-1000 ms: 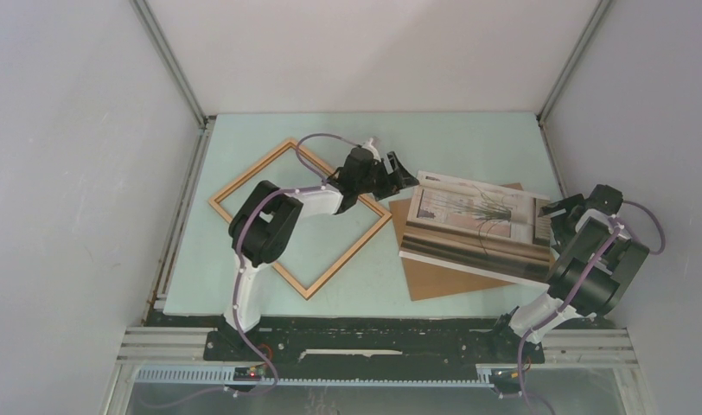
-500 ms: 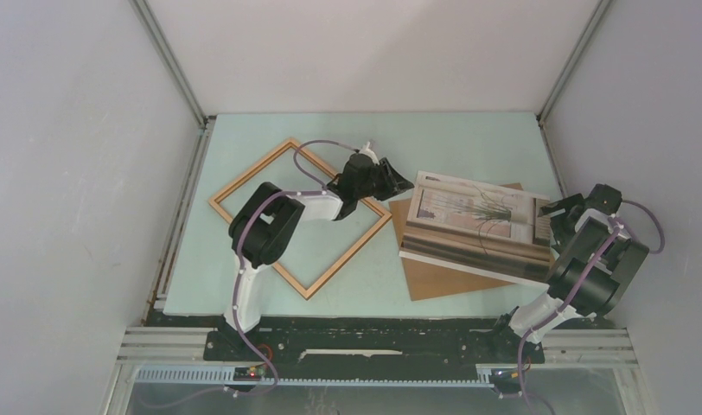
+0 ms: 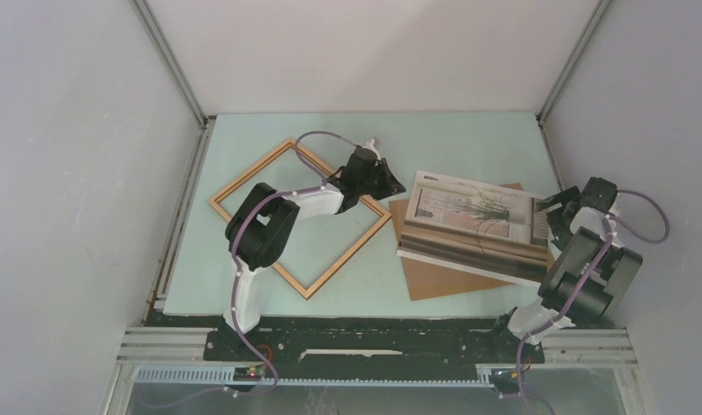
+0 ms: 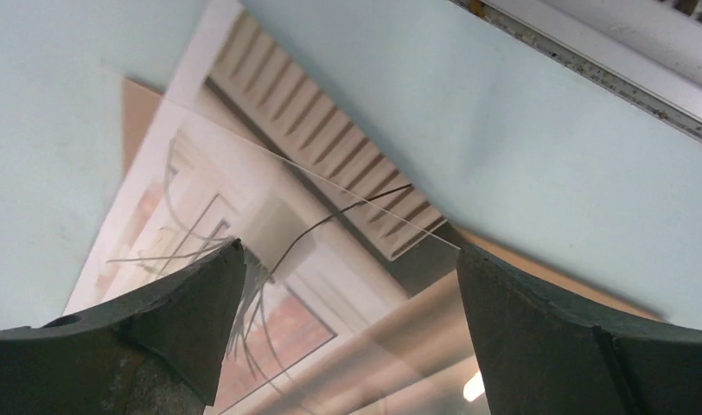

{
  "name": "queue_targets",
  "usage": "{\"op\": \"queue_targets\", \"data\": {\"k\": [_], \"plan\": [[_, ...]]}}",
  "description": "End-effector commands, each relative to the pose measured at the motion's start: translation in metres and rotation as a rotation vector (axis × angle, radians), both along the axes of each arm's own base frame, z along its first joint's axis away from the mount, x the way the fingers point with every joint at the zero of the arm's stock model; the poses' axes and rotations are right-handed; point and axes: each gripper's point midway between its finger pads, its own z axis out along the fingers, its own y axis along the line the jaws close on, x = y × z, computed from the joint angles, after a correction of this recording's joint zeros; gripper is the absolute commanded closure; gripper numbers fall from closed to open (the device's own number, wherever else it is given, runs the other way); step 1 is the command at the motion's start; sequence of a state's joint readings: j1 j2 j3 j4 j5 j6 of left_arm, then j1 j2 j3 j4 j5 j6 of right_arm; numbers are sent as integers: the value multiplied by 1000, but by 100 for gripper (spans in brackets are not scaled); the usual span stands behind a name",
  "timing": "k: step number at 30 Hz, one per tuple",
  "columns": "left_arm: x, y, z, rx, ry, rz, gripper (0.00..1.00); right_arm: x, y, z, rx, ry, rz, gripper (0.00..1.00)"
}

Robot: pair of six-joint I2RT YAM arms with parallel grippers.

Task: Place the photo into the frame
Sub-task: Pick up the photo frame item at the center of the board.

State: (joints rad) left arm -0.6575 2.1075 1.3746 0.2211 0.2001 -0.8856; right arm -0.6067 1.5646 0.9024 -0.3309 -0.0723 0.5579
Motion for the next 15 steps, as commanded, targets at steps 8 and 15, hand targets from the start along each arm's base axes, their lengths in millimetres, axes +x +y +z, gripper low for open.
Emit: {"op": "queue_targets", "data": {"k": [8,15], "plan": [[8,62,122,-37,-159,83,100,18,69,103,-229,-104,237,0],[-7,130,136,-9,-178,213,100,1,240,166,-214,-269,790,0]]}}
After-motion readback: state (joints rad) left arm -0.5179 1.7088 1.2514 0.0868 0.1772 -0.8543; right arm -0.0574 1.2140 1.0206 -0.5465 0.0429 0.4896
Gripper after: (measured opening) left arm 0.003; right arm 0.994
